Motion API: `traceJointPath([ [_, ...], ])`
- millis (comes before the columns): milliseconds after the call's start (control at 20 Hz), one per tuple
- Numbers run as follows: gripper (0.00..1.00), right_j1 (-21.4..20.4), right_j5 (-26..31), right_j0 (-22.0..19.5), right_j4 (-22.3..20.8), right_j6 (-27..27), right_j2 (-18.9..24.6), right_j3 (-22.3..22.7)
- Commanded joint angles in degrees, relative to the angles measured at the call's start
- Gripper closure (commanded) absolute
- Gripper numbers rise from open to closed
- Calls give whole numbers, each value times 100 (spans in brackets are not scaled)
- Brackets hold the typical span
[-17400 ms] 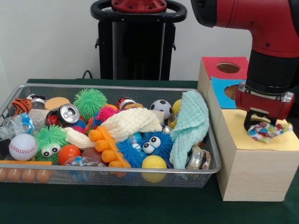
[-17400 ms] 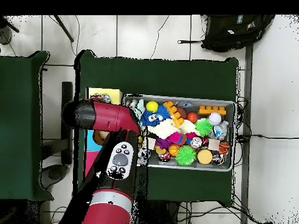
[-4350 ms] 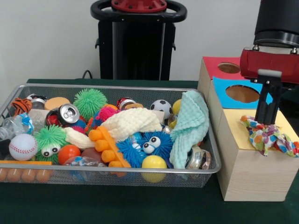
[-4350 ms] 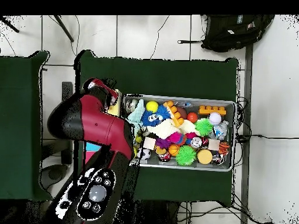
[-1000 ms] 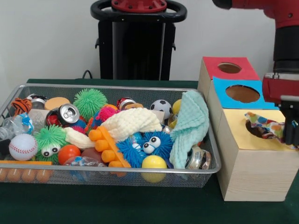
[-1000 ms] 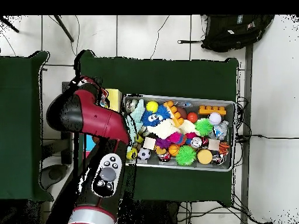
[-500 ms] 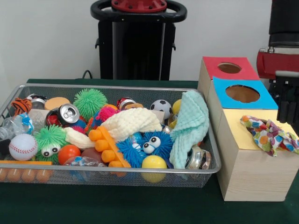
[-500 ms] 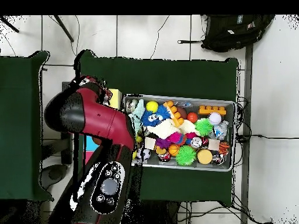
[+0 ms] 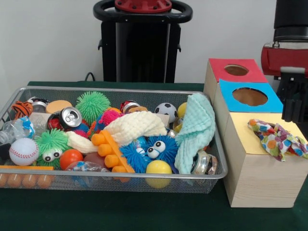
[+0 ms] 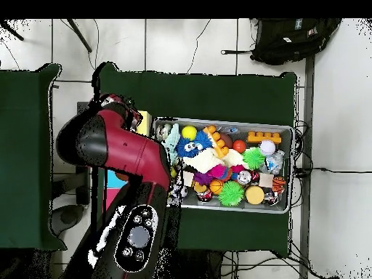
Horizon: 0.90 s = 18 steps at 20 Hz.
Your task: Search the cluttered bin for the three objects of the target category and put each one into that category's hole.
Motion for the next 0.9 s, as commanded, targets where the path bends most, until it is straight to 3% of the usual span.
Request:
traceJointPath([
  [50,100,98,-77,-259,-165,896,481,731],
  [700,100,332,-275,-164,-98,1017,596,678],
  [900,100,341,-378,-264,-34,1033,817,631],
])
